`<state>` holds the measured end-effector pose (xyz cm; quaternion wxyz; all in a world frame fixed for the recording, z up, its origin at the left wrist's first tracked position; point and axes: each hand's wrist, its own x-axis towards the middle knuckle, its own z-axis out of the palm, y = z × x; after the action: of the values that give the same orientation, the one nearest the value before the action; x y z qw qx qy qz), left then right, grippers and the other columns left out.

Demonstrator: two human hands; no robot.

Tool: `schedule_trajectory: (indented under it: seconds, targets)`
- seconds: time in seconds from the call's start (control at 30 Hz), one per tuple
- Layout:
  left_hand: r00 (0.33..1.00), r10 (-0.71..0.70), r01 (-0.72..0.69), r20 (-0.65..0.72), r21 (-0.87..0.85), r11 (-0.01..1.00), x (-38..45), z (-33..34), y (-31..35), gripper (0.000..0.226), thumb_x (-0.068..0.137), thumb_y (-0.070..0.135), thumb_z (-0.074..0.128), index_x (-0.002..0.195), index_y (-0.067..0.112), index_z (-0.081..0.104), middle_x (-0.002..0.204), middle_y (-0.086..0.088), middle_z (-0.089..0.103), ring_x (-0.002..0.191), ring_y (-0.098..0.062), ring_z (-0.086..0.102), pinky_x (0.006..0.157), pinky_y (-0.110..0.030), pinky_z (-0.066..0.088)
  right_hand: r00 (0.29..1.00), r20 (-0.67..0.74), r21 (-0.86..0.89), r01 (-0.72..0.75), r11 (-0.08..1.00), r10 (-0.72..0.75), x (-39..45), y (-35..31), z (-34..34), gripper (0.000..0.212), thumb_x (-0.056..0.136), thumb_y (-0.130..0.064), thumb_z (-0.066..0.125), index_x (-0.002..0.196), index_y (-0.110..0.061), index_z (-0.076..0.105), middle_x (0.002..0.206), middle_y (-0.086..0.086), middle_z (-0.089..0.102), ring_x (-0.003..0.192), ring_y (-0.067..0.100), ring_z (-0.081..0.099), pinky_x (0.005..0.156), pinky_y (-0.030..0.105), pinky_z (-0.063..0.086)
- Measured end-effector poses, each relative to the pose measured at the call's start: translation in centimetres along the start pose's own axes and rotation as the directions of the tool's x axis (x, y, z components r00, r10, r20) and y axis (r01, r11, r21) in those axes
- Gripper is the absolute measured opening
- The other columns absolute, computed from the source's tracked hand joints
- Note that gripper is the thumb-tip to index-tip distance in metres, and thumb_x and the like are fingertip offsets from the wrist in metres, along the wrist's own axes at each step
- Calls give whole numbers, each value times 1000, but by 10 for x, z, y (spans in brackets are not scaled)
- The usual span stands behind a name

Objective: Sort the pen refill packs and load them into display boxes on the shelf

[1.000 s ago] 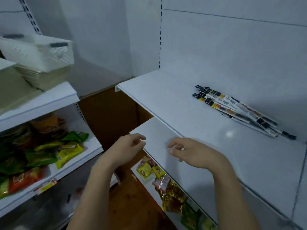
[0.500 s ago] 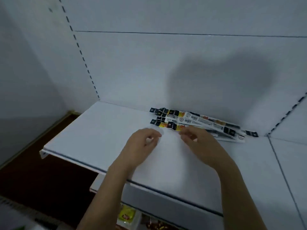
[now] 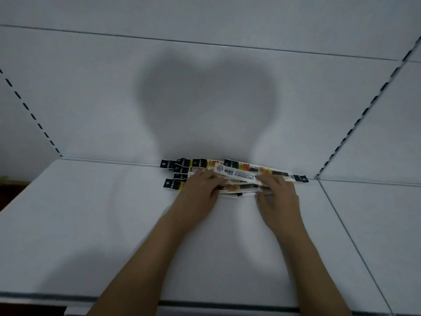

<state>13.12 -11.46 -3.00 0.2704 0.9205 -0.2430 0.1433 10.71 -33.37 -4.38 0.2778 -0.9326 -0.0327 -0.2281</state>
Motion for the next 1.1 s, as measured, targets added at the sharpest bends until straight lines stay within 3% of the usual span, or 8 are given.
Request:
schedule_trajectory:
  seconds: [0.27,0.4,0.57,0.73,0.83,0.93,1.0,1.1]
  targets:
    - [999,-51,51,-3,-13,999,-7,-6,-1,34,65,2,48,91,12,67,98,-2,61,96,-27,52,79,-47,49,999,26,172,14,985,-19,-9,-9,-11,30,83,-5,73,110,-18,69,103,-7,57,95,13,52,79,0,34]
    - [1000,-14,14,-9,30,999,-13,-9,-1,51,68,3,40,105,17,71,100,-1,62,94,-26,53,76,-44,49,997,-32,79,-71,994,74,-21,-7,-18,23,85,-15,71,107,-22,65,106,-7,60,100,16,52,80,24,41]
    - [997,-74,72,23,55,996,-19,-5,8,24,86,46,55,94,27,67,96,11,55,94,-9,39,86,-33,36,961,31,-68,-271,960,273,-34,2,-23,34,90,-21,64,124,-18,61,128,2,58,119,27,46,91,35,37]
    - [992,-26,27,126,-7,1000,-21,-12,18,4,92,16,61,90,19,60,89,10,55,88,-11,46,82,-33,39,976,34,-45,-214,976,216,-35,1,-24,24,94,-21,58,114,-27,69,124,-7,61,117,25,49,92,36,37]
    - [997,53,-54,54,32,998,-30,-17,17,18,93,0,51,96,17,58,95,3,58,84,-15,49,76,-33,41,985,99,-65,-132,989,138,-35,0,-24,22,92,-35,62,113,-37,68,120,-16,58,112,16,45,98,38,37]
    - [999,37,-37,-1,-42,998,-40,-21,20,18,96,24,46,111,18,54,106,3,57,86,-9,48,73,-28,39,991,101,-40,-82,996,86,-34,-2,-23,16,90,-32,68,103,-40,69,104,-24,52,98,7,36,88,34,35]
    - [997,32,-33,64,19,999,-42,-23,26,53,90,57,47,128,20,47,118,5,53,97,-9,50,76,-26,41,998,65,9,-15,1000,15,-34,-5,-22,14,87,-22,72,93,-35,72,95,-24,55,91,7,40,80,34,38]
    - [992,7,-34,124,220,975,-39,-17,30,66,85,59,59,141,27,42,125,5,44,109,-13,49,75,-25,40,987,97,101,116,988,-126,-35,-11,-18,14,85,-11,72,87,-25,75,87,-19,60,85,5,44,77,27,40]
